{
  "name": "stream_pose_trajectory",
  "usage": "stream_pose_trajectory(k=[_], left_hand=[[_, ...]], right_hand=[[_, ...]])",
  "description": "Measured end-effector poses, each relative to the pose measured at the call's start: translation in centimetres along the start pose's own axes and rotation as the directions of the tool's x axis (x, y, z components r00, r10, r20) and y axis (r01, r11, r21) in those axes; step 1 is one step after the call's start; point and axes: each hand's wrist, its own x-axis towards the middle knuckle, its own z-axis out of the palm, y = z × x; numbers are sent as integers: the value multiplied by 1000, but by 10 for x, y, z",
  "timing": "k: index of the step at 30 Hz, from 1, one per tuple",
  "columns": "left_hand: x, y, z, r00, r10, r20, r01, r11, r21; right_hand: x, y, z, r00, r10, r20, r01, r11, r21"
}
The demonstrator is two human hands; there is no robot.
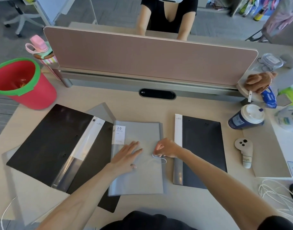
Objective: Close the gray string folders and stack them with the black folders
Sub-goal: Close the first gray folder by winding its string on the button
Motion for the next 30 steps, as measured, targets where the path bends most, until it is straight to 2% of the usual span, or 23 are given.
stream_pose_trajectory(k=[4,8,13,17,23,27,30], left_hand=[[9,0,-4,999,27,20,-27,1000,-9],[10,-2,0,1000,27,-12,-28,999,-42],[10,-1,-1,999,19,-29,-20,998,-56],[9,-3,-1,999,28,-33,-30,998,-62],[11,-5,-2,999,39,-11,-39,998,-50],[12,-1,-4,999,32,-10,-33,999,-19],[14,3,-5,1000,12,-6,-12,1000,13]], right_hand=[[0,-9,6,994,-38,106,53,988,-142],[9,-14,10,991,-106,78,121,968,-221],[27,-19,17,994,-98,47,106,967,-233],[37,-16,16,998,-51,-36,47,992,-120],[33,-1,8,972,14,-236,-19,1000,-17],[22,8,-2,959,-2,-282,-38,990,-136],[10,12,-4,966,-107,-237,2,914,-405]])
